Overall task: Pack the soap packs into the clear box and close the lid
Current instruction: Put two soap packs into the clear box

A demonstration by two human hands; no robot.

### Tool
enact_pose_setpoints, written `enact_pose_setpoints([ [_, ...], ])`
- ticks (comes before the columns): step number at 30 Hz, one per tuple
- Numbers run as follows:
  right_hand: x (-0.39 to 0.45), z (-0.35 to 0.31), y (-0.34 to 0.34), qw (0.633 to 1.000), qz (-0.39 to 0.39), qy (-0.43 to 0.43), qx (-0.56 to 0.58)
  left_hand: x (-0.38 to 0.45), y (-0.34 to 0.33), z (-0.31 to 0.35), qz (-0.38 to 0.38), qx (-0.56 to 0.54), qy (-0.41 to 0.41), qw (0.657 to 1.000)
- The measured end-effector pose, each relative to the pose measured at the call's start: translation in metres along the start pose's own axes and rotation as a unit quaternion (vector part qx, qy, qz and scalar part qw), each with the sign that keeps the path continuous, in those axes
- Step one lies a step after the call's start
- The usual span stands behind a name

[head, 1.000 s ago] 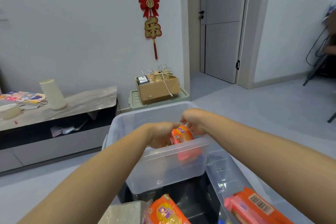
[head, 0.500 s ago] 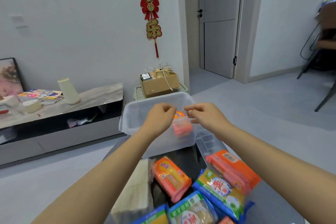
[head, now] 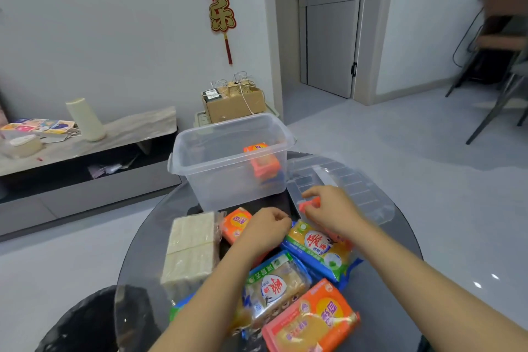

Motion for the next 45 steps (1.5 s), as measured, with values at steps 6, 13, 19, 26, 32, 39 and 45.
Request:
enact_pose_setpoints([
  [6,0.002,0.036,-0.019,0.979,-0.096,-0.059,-0.171,0.008,-0.031,-0.013,-0.082,0.193,0.015,0.978],
  [13,0.004,0.034,-0.011,0.988,-0.079,-0.040,-0.123,0.016,-0.037,-0.011,-0.080,0.249,0.013,0.965],
  [19,0.006,0.035,-0.007,0.996,-0.074,-0.047,0.002,0.014,-0.031,-0.016,-0.045,0.125,0.049,0.990],
  [26,0.007,0.042,-0.007,0.960,-0.122,-0.097,0.232,0.015,-0.024,-0.005,-0.009,-0.073,-0.004,0.997],
  [32,0.008,0.035,-0.014,0.867,-0.151,-0.121,0.458,0.017,0.019,-0.007,0.080,-0.241,-0.009,0.967],
  [39,0.000,0.009,-0.033,0.653,-0.247,-0.171,0.695,0.014,0.040,-0.027,0.082,-0.572,0.084,0.812],
  [45,-0.004,0.000,-0.035,0.734,-0.233,-0.128,0.625,0.000,0.034,-0.039,0.047,-0.654,0.119,0.745],
])
Point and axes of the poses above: each hand's wrist, its own x-axis towards the middle knuckle, its own y-axis out of the back of the hand, z = x × y, the point moved 10 cm from there along x, towards the middle knuckle, and after that the axes turned 3 degrees about -y, right-handed, at the moved point
